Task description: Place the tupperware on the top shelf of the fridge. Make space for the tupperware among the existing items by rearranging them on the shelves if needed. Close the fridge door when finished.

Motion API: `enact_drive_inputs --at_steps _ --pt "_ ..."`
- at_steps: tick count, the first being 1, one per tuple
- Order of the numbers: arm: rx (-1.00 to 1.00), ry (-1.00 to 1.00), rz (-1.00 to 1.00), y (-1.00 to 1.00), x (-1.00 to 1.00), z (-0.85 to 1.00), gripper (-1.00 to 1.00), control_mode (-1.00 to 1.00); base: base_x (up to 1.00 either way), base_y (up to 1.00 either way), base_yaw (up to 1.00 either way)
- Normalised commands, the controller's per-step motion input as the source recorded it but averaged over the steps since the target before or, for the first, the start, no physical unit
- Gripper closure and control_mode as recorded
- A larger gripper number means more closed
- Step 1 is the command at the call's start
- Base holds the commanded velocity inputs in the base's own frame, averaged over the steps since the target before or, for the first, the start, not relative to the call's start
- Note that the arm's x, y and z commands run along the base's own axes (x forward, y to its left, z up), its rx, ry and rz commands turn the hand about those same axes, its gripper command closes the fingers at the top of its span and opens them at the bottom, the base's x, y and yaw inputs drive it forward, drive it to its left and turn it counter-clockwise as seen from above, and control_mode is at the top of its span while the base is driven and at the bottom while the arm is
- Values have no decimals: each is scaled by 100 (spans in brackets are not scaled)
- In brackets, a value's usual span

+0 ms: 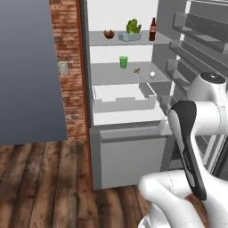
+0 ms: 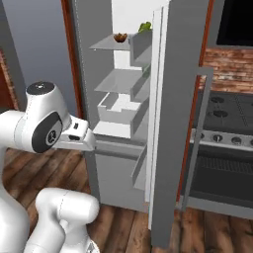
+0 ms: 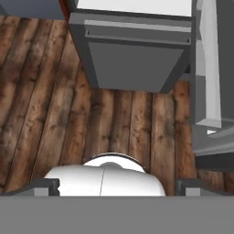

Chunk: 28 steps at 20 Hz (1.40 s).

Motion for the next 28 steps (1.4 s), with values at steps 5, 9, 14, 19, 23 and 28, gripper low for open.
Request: enact_drive_inputs --at_steps 5,9,14,19,23,28 --pt "0 0 0 0 0 0 -100 100 -22 0 -28" --pt "0 0 0 0 0 0 -100 100 -13 1 -33" --pt "0 0 0 0 0 0 -100 100 -3 0 -29" --pt "0 0 0 0 0 0 -100 100 0 0 -22" --pt "0 0 0 0 0 0 -100 100 -4 0 -16" --pt "0 0 0 0 0 0 -100 100 -11 0 -11"
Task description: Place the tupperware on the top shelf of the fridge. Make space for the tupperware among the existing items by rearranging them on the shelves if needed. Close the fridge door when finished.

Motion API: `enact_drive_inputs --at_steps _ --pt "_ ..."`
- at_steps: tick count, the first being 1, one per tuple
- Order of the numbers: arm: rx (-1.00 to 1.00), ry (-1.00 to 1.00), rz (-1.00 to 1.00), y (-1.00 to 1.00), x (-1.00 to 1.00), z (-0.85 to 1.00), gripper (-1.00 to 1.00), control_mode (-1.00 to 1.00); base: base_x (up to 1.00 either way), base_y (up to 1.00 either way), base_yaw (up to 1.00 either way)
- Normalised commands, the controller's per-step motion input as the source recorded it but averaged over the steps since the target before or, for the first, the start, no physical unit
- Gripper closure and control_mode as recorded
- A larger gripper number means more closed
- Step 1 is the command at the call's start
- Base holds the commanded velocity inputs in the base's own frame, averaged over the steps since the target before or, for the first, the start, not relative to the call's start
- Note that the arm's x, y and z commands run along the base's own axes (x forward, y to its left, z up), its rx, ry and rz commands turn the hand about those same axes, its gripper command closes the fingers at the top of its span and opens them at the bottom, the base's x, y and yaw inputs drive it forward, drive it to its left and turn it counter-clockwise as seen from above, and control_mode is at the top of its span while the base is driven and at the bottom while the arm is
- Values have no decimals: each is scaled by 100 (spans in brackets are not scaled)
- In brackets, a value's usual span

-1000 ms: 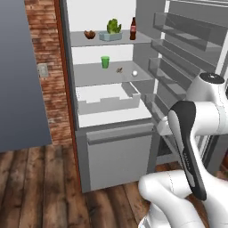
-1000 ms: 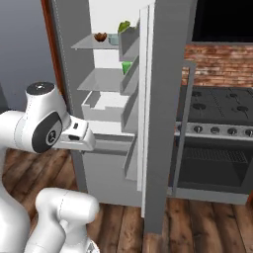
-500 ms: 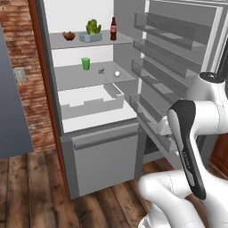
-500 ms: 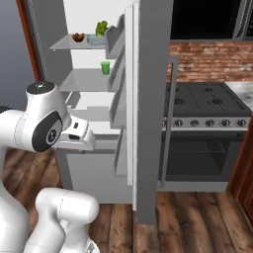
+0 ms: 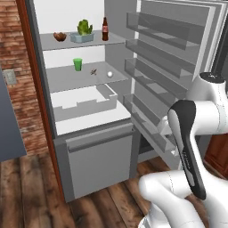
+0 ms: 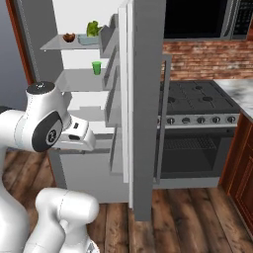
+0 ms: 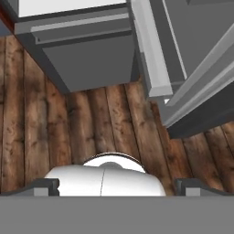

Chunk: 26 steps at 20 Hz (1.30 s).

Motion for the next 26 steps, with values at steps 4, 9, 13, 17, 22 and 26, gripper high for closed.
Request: enact_drive_inputs --at_steps 4,9,13,17,22,26 --pt "0 0 -1 0 0 0 -100 -100 0 0 0" --pt "0 0 0 -4 0 0 -100 -100 0 0 0" --pt "0 0 -1 -38 -24 -5 -100 -100 0 0 0" --pt "0 0 -10 -68 -46 -17 -100 -100 0 0 0" --pt "3 -3 -16 -63 -10 -10 -100 -100 0 0 0" --pt "11 -12 -8 -55 18 -1 -100 -100 0 0 0"
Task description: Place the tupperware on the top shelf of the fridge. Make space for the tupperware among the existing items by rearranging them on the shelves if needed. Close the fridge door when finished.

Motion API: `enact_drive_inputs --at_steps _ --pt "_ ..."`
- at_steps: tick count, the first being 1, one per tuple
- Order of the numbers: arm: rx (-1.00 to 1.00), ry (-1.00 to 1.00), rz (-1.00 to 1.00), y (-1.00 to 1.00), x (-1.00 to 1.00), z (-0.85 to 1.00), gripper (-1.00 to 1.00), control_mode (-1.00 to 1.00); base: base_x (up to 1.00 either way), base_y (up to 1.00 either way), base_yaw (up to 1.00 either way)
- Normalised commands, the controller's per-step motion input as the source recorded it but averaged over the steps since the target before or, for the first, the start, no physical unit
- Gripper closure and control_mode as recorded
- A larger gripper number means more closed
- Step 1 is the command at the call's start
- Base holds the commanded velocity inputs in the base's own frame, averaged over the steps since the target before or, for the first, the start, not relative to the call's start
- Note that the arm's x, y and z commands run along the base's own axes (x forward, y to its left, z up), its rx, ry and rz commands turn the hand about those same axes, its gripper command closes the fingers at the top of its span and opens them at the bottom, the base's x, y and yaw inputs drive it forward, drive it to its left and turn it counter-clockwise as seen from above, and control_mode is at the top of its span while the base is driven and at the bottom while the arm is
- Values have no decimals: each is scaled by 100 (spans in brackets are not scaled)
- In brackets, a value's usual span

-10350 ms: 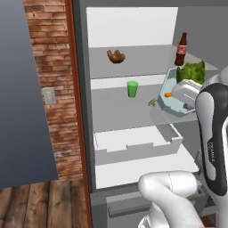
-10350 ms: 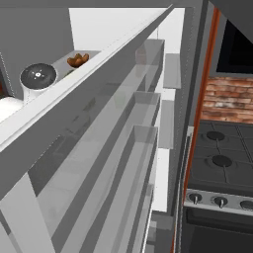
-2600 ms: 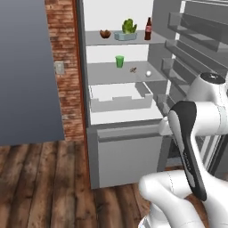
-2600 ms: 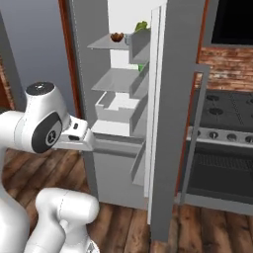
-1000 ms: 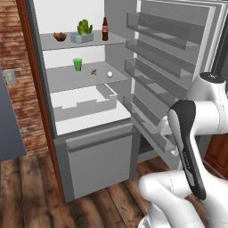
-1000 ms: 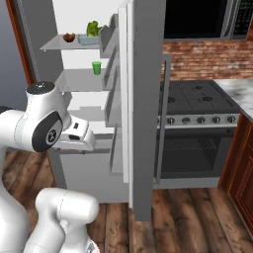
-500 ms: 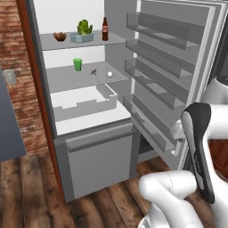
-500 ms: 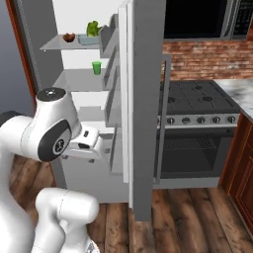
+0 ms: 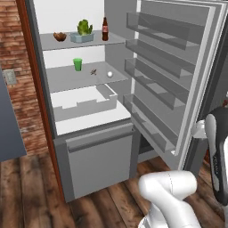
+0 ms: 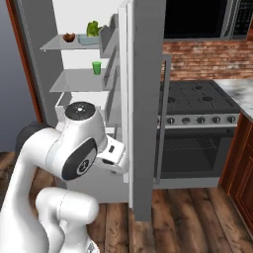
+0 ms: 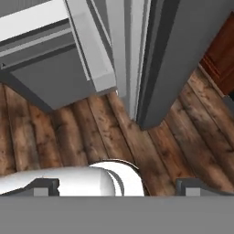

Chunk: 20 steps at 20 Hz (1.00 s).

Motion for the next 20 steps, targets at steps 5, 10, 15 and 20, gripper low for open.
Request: enact_drive_inputs --at_steps 5,10,15,20 --pt "16 -16 -5 -59 32 0 -100 -100 0 0 0" --pt "14 -16 -5 -59 25 -1 -100 -100 0 0 0" --pt "10 -11 -12 -51 36 -4 -100 -100 0 0 0" --pt "12 -3 -14 -53 50 0 -100 -100 0 0 0"
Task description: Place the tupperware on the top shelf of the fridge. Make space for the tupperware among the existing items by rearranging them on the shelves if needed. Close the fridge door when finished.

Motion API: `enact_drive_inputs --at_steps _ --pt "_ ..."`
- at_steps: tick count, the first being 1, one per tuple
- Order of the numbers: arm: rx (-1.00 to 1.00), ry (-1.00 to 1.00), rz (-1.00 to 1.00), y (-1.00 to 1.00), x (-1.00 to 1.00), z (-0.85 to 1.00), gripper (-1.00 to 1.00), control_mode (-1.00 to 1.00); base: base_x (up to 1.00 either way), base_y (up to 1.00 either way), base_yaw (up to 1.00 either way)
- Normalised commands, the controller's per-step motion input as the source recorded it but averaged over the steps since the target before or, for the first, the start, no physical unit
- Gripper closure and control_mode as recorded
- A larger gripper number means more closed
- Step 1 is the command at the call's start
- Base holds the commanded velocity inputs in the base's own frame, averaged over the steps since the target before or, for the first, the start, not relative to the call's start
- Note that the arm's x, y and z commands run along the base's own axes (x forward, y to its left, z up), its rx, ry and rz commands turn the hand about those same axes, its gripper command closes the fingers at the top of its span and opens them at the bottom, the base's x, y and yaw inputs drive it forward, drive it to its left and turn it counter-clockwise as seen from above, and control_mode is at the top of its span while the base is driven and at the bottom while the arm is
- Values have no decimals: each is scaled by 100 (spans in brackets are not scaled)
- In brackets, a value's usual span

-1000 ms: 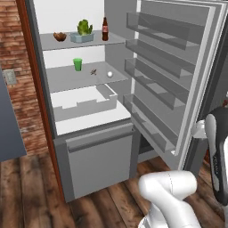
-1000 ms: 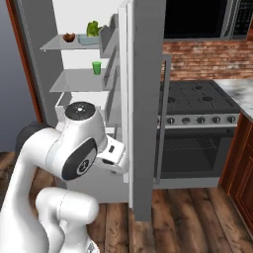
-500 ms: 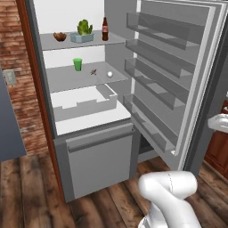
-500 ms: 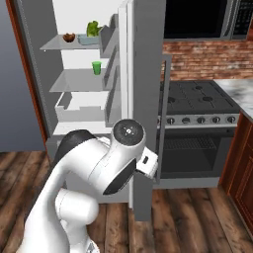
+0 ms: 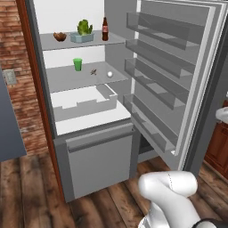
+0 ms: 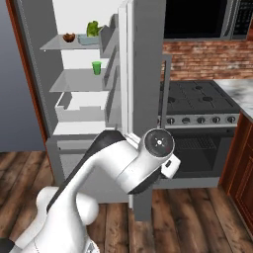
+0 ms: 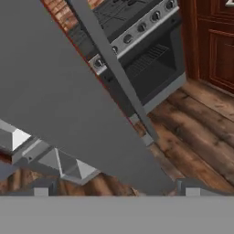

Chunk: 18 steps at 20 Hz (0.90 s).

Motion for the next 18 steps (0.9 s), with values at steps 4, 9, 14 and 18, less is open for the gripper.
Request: enact_drive_inputs --at_steps 4,9,14,18 --pt "16 0 -6 -56 45 0 -100 -100 0 0 0" --pt "19 0 0 -53 34 0 -100 -100 0 0 0" --pt "19 0 0 -46 17 0 -100 -100 0 0 0" --pt "17 0 0 -41 15 0 -100 -100 0 0 0"
